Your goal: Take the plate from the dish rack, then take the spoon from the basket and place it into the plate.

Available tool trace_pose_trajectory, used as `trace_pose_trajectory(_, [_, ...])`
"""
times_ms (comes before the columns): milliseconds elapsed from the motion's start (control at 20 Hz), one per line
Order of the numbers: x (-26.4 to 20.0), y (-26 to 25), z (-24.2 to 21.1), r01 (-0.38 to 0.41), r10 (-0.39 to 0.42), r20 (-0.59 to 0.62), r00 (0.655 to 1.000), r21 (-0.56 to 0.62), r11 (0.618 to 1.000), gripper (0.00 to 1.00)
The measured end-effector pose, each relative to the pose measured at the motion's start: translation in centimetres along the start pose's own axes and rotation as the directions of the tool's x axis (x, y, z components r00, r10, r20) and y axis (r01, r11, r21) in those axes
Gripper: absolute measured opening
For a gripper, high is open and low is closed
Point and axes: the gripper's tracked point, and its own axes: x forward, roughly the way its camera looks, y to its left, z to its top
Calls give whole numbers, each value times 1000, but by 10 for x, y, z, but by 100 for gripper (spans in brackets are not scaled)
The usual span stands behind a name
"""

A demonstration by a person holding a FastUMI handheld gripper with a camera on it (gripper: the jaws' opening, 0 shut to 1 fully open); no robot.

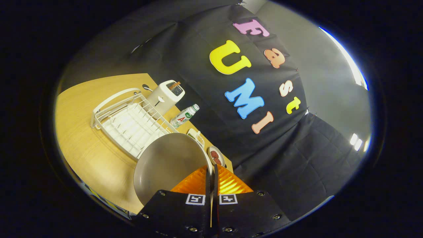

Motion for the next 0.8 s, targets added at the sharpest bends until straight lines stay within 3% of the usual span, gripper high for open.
trace_pose_trajectory(250, [5, 33, -54, -168, 179, -58, 982, 164, 972, 1])
trace_pose_trajectory(450, [21, 52, -95, -265, 287, -87, 954, 208, 942, 2])
trace_pose_trajectory(800, [59, 49, -145, -311, 356, -130, 925, 277, 909, 1])
